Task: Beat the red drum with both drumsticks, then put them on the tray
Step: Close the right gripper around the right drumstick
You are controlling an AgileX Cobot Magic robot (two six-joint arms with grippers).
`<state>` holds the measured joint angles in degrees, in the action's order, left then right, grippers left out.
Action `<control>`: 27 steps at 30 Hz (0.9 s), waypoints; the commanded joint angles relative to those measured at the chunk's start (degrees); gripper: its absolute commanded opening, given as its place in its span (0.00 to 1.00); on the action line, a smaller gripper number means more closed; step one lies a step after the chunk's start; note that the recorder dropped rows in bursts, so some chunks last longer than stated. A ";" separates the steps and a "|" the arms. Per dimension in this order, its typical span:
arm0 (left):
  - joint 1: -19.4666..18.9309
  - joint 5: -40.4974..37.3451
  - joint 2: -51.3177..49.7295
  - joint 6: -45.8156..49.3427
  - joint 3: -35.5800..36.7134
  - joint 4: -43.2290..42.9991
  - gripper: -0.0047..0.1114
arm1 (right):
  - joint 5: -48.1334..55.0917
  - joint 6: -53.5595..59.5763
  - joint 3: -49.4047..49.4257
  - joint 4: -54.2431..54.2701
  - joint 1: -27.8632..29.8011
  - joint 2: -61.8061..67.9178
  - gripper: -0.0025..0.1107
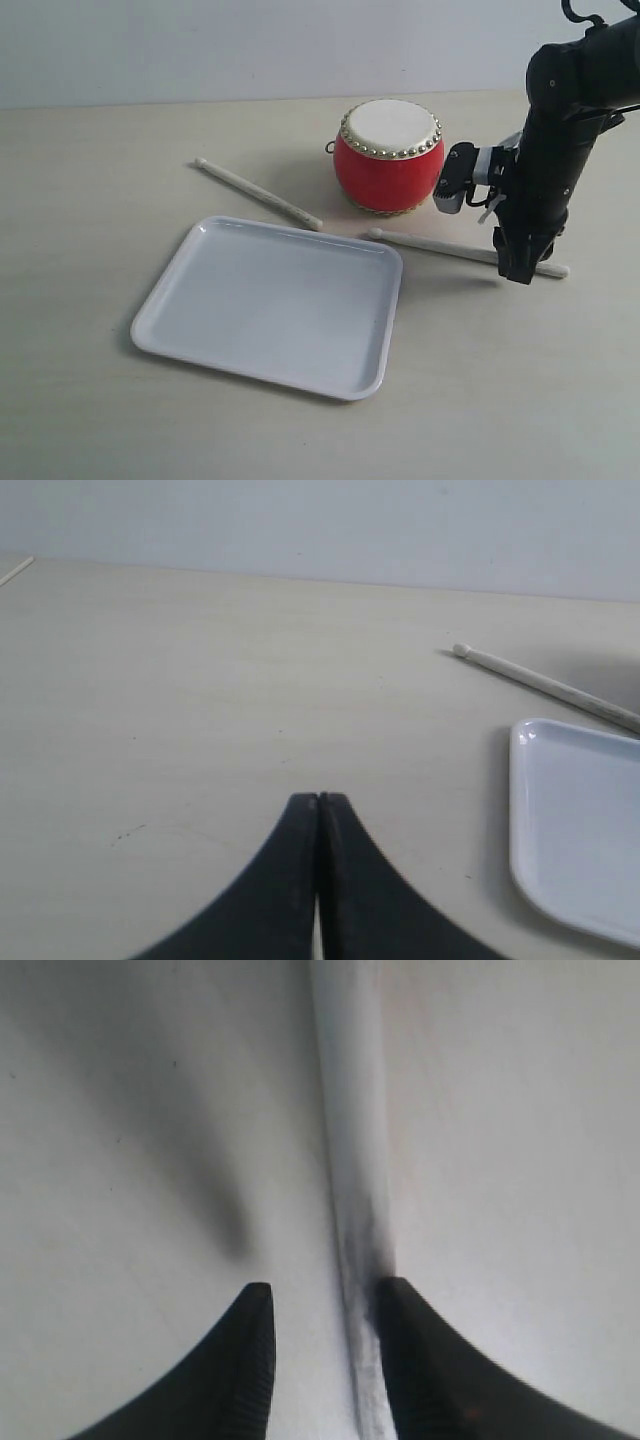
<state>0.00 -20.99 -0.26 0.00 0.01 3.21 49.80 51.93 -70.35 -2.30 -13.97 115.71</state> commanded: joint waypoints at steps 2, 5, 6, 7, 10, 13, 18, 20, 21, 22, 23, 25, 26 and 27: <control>-0.05 0.57 0.26 -0.44 -0.01 0.52 0.05 | -0.62 0.85 0.22 -0.27 -0.08 -1.23 0.33; -0.05 0.57 0.26 -0.44 -0.01 0.52 0.05 | -1.75 0.85 0.22 -0.86 -0.08 -0.70 0.33; -0.05 0.57 0.26 -0.44 -0.01 0.52 0.05 | -2.33 0.85 0.22 -0.86 -0.08 -0.63 0.33; -0.05 0.57 0.26 -0.44 -0.01 0.52 0.05 | -3.06 0.85 0.22 -0.86 -0.08 -0.50 0.33; -0.05 0.57 0.26 -0.44 -0.01 0.52 0.05 | -4.39 0.63 0.22 -0.86 -0.08 -0.50 0.33; -0.05 0.57 0.26 -0.44 -0.01 0.52 0.05 | -4.53 0.63 0.22 -0.98 -0.08 -0.37 0.33; -0.05 0.57 0.26 -0.44 -0.01 0.52 0.05 | -4.53 0.49 0.22 -1.21 -0.08 0.75 0.33; -0.05 0.57 0.26 -0.44 -0.01 0.52 0.05 | -4.53 0.49 0.22 -1.21 -0.08 1.09 0.33; -0.05 0.57 0.26 -0.44 -0.01 0.52 0.05 | -4.53 0.49 0.22 -1.21 -0.08 1.09 0.33; -0.05 0.57 0.26 -0.44 -0.01 0.52 0.05 | -4.53 0.49 0.22 -1.21 -0.08 1.09 0.33; -0.05 0.57 0.26 -0.44 -0.01 0.52 0.05 | -4.66 0.49 0.22 -1.21 -0.08 1.08 0.33; -0.05 0.57 0.26 -0.44 -0.01 0.52 0.05 | -4.65 0.49 0.22 -1.10 -0.08 1.08 0.33; -0.05 0.57 0.26 -0.44 -0.01 0.52 0.05 | -4.65 0.49 0.22 -1.10 -0.08 1.08 0.33; -0.05 0.57 0.26 -0.44 -0.01 0.52 0.05 | -4.65 0.49 0.22 -1.10 -0.08 1.08 0.33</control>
<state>0.00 -20.99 -0.26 0.00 0.01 3.21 45.54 52.14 -70.35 -3.29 -13.97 116.88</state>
